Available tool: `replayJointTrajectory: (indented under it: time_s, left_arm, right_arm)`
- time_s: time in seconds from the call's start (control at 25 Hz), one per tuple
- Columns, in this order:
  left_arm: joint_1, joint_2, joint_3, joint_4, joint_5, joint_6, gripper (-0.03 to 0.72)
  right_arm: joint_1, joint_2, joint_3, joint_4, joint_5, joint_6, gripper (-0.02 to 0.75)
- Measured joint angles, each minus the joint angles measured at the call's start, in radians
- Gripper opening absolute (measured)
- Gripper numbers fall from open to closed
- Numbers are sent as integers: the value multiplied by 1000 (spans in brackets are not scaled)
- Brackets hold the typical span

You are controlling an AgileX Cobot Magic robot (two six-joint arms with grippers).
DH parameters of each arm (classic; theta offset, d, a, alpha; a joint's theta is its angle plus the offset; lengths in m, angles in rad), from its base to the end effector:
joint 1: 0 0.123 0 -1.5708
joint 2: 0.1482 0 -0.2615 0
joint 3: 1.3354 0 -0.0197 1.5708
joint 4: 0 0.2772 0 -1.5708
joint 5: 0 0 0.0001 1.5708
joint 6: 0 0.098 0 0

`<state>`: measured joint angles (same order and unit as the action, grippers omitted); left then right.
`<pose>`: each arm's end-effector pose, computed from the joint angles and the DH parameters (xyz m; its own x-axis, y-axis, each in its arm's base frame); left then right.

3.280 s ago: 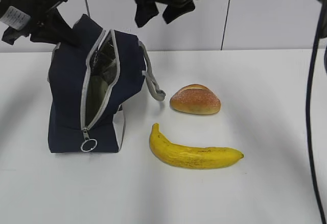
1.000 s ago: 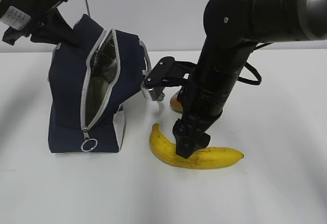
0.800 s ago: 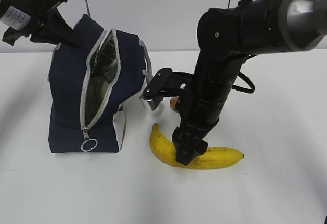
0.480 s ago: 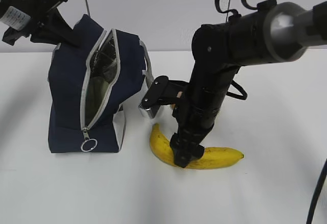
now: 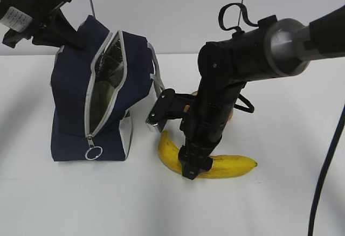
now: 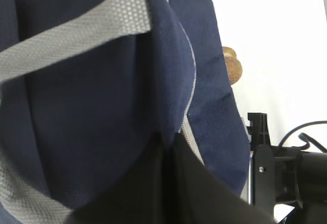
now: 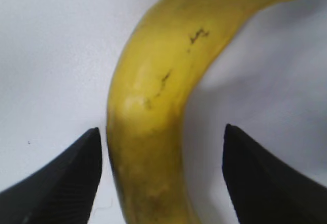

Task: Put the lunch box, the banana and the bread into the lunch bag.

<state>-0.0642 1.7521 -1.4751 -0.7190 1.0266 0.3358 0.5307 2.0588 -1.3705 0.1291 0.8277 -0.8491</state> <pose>0.3940 -0.0807 0.2659 -0.9065 -0.0159 -0.4219 0.2362 0.8093 -0.5378 0.3482 0.2151 0.0963 -0.2617 -0.9500 -0.1701 -0.9621 0.2709 -0.0326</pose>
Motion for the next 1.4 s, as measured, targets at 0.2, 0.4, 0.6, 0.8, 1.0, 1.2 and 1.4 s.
replayJointTrajectory:
  time_s: [0.2,0.4,0.6,0.8,1.0,1.2,1.4]
  left_arm:
    - [0,0,0,0,1,0,-3]
    - [0,0,0,0,1,0,-3]
    - [0,0,0,0,1,0,-3]
    - [0,0,0,0,1,0,-3]
    - [0,0,0,0,1,0,-3]
    - [0,0,0,-1,1,0,-3]
    - [0,0,0,-9,1,0,-3]
  right_arm:
    - [0,11,0,13,0,-2,489]
    - [0,11,0,18,0,-9,377]
    - [0,11,0,18,11,-11,319]
    - [0,6,-11,13,104,-11,317]
    - [0,-77,-13,-47,184,19,316]
    - [0,-212,-13,-129,219,95,316]
    - [0,-293,-78,-74,231,145,316]
